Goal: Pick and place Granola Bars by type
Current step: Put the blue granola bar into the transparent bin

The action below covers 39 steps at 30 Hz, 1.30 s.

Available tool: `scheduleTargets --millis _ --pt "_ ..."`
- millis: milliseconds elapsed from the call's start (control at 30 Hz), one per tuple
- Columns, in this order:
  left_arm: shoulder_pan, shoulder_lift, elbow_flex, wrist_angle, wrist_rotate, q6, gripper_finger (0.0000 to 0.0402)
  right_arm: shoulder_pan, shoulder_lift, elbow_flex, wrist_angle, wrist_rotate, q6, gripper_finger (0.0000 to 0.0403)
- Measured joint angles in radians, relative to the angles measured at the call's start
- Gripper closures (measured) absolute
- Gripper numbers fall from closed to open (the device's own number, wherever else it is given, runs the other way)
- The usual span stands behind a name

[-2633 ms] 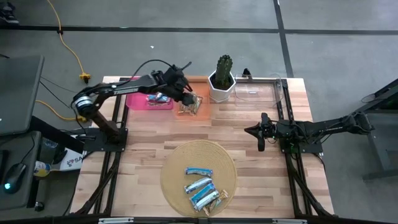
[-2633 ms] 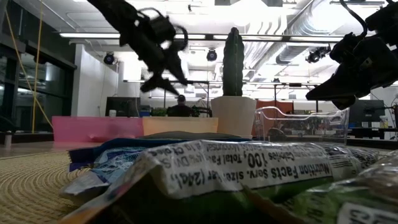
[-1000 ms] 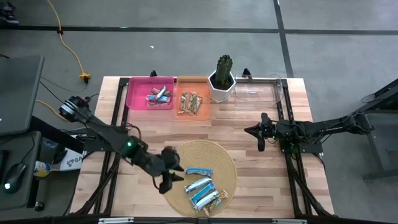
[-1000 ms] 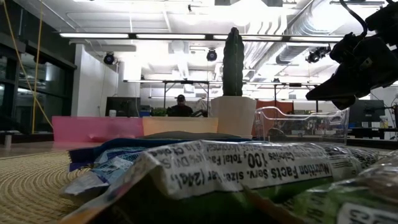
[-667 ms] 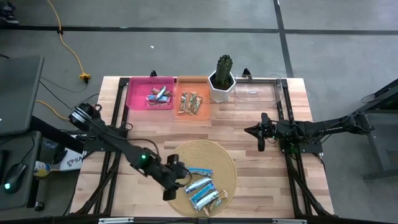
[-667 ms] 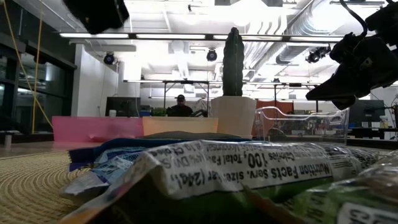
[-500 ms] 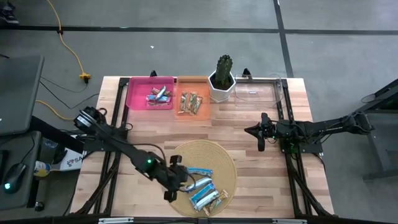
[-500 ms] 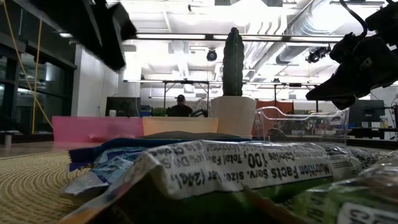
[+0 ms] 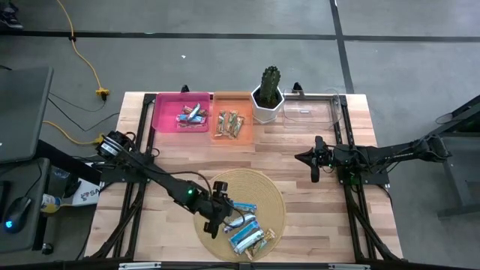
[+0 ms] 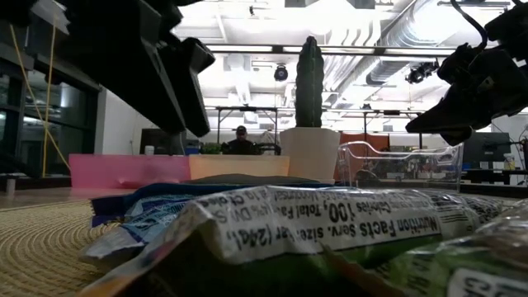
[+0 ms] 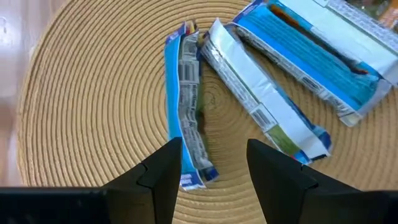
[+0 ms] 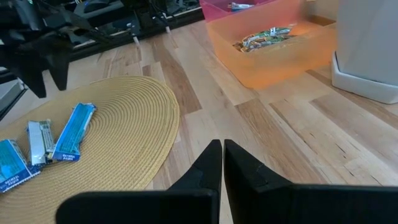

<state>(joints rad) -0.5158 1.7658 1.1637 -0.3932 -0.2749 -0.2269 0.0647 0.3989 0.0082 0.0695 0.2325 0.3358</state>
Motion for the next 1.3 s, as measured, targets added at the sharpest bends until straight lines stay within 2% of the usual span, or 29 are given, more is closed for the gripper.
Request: scheduleTargets --millis 200,333,633,767,1167,1300 --pt "0.046 0.025 0.001 0.017 0.078 0.021 0.0222 0.0 0.0 0.0 0.001 0.0 -0.001 0.0402" --pt "0.068 0.055 0.0 0.05 0.139 0.044 0.0199 0.0 0.0 0.0 -0.001 0.0 -0.001 0.0402" --pt "0.071 0.097 0.002 0.066 0.123 0.066 0.0142 0.0 0.0 0.0 -0.002 0.0 0.0 0.0402" --pt "0.071 0.121 0.002 0.061 0.085 0.073 0.014 0.0 0.0 0.0 -0.001 0.0 -0.002 0.0402" --pt "0.071 0.16 0.003 0.073 0.067 0.073 0.014 0.0 0.0 0.0 -0.002 0.0 0.0 0.0402" --pt "0.07 0.167 0.004 0.081 0.059 0.066 0.0159 0.0 -0.001 0.0 -0.002 0.0 -0.001 0.0402"
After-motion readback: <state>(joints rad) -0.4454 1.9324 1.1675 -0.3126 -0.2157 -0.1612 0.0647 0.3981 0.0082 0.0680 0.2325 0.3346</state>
